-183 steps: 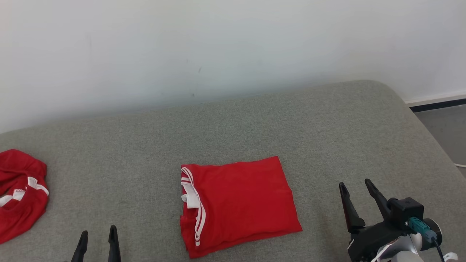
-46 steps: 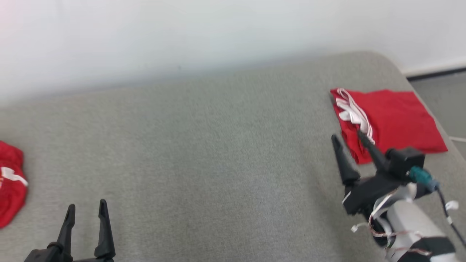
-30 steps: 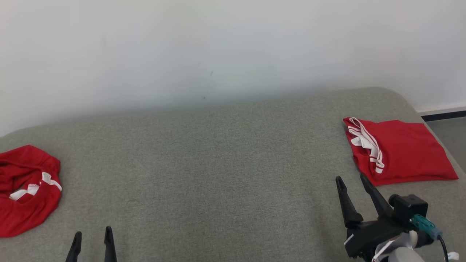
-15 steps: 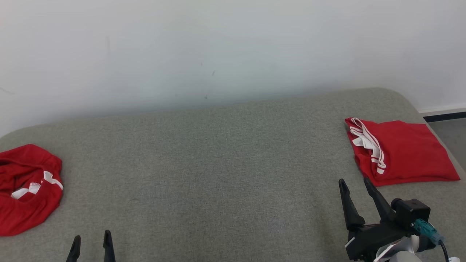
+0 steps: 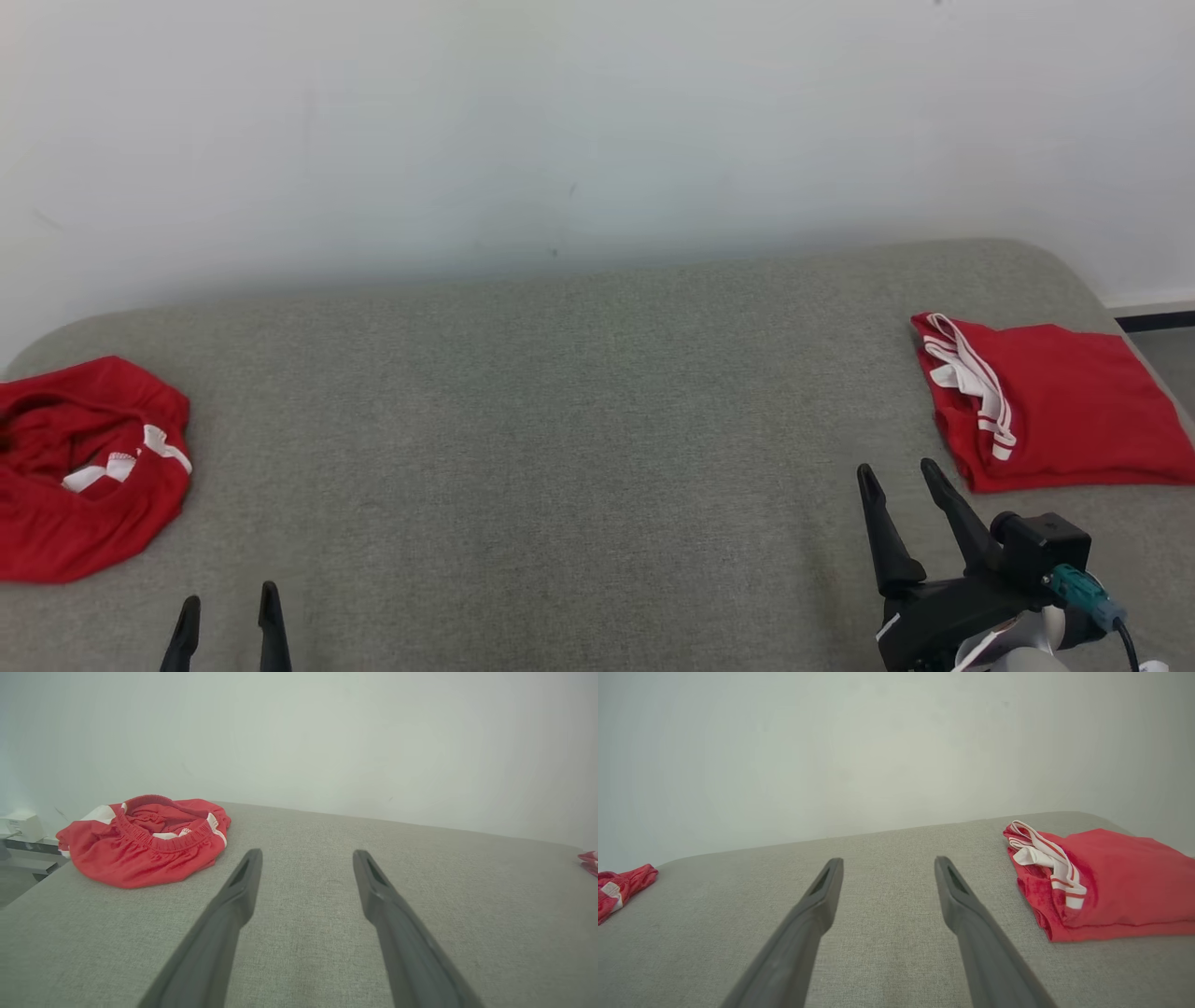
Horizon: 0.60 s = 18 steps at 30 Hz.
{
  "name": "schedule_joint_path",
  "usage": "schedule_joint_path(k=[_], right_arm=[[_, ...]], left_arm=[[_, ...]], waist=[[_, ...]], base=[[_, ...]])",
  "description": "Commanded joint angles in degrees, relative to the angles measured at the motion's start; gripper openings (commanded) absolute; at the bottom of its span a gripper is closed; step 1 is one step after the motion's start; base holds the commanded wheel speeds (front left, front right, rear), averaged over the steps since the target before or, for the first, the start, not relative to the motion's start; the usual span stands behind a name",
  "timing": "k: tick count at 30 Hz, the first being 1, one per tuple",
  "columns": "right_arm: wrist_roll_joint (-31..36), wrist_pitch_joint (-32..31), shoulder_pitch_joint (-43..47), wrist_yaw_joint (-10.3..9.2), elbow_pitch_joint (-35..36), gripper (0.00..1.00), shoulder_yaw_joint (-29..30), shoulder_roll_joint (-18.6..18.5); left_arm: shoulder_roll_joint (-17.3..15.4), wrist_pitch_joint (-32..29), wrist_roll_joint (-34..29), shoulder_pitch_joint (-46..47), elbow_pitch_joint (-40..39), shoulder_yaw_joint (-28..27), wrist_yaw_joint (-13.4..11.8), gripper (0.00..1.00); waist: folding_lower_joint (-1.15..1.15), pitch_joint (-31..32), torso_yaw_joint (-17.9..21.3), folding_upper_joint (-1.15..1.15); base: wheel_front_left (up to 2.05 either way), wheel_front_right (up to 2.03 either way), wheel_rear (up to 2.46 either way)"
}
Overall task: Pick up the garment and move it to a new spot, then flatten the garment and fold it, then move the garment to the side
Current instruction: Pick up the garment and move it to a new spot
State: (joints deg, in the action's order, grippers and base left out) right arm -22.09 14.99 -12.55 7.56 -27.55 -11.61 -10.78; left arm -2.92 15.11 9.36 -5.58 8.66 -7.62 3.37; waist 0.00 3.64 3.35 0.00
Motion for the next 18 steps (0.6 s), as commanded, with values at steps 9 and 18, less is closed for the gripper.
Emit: schedule_joint_path(k=[9,18], right_arm=[[-0.7,0.2,1.3,-0.14,0.3,1.0,-1.2,0.0],[-1.2,0.2,1.3,-0.14,-0.4,1.0,-4.2,1.4]], left_arm=[[0.0,0.0,-1.1,-0.6,-0.5,-0.6,0.4,1.0],[-0.2,0.0,-1.9,-2.4,-0.6,-2.2,0.6,1.0]], waist=[[0.0,1.2,-8.5,0.0],[0.0,2.5,-19.6,0.0]], base=[[0.0,0.0,0.0],[0.0,0.0,0.0]])
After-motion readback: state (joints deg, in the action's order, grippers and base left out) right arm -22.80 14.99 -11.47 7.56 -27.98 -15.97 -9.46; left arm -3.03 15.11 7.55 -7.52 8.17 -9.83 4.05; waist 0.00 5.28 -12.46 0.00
